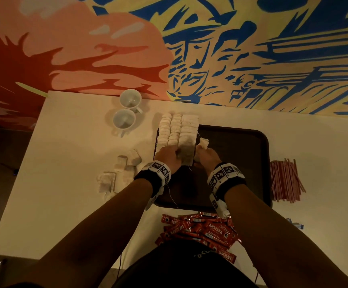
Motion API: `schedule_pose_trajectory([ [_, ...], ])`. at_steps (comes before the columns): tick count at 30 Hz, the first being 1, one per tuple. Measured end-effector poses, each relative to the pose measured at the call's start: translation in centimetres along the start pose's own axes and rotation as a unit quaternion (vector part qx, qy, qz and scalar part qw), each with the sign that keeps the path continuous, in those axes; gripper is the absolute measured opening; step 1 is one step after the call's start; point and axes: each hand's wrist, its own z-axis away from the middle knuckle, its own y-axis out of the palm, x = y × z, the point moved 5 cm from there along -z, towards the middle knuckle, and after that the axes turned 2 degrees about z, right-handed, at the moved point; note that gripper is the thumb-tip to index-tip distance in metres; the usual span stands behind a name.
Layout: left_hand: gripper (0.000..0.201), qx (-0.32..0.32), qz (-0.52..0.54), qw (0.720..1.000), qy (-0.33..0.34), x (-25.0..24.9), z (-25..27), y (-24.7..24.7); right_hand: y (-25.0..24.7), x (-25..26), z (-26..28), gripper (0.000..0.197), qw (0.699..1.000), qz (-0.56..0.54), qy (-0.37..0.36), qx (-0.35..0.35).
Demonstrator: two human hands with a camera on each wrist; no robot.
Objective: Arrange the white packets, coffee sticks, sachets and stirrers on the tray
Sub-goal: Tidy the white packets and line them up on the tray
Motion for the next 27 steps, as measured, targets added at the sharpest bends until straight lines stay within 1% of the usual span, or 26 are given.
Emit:
schedule_pose_trajectory([
  [2,0.038,-0.005,0.011,1.000,-0.011,0.1,-0.2,-0.1,-0.1,0.3,0.2,0.024,1.000,-0.006,-0.008,-0.002],
  [5,0.047,-0.019,0.025,0.999,-0.024,0.2,-0.4,-0.4,-0.4,0.3,0.0,0.029,1.000,-0.003,-0.016,-0.001],
  [7,0.051,-0.011,0.019,0.999,-0.027,-0.1,-0.4,-0.2,-0.5,0.2,0.1,0.031,1.000,-0.016,-0.017,0.000],
  [9,0.050,-0.002,0.010,1.000,-0.028,-0.4,-0.4,0.0,-0.7,0.2,0.3,0.027,0.999,-0.030,-0.018,-0.003],
  [11,0.041,-0.014,0.012,1.000,-0.025,-0.6,-0.2,-0.3,-1.3,-0.1,0.4,0.027,0.998,-0.061,-0.018,-0.021],
  [12,0.039,-0.022,0.019,0.999,-0.027,-0.5,-0.1,-0.6,-1.9,-0.2,0.5,0.026,0.996,-0.075,-0.022,-0.036],
  [13,0.041,-0.026,0.034,0.998,-0.035,-0.3,0.0,-0.8,-2.5,-0.3,0.6,0.024,0.995,-0.088,-0.026,-0.049],
  [15,0.054,-0.035,0.079,0.995,-0.055,0.2,0.5,-1.4,-3.6,-0.6,0.7,0.022,0.991,-0.114,-0.034,-0.068],
  [16,0.058,-0.045,0.098,0.992,-0.057,0.4,0.8,-1.8,-4.1,-0.7,0.8,0.022,0.988,-0.129,-0.038,-0.071],
  [18,0.056,-0.067,0.125,0.989,-0.051,0.6,1.6,-2.4,-4.9,-0.9,1.3,0.023,0.984,-0.156,-0.045,-0.068],
  [21,0.046,-0.094,0.148,0.984,-0.027,0.2,3.2,-3.3,-5.7,-0.8,2.7,0.022,0.974,-0.215,-0.059,-0.028],
  [23,0.039,-0.104,0.163,0.981,0.000,-0.5,4.4,-3.9,-6.0,-0.6,4.1,0.024,0.956,-0.280,-0.076,0.026],
  [25,0.033,-0.103,0.179,0.978,0.025,-1.5,5.8,-4.4,-6.2,-0.2,5.9,0.032,0.933,-0.335,-0.100,0.083],
  [27,0.029,-0.107,0.205,0.972,0.046,-2.6,7.0,-5.1,-6.4,0.3,7.9,0.038,0.919,-0.350,-0.129,0.126],
])
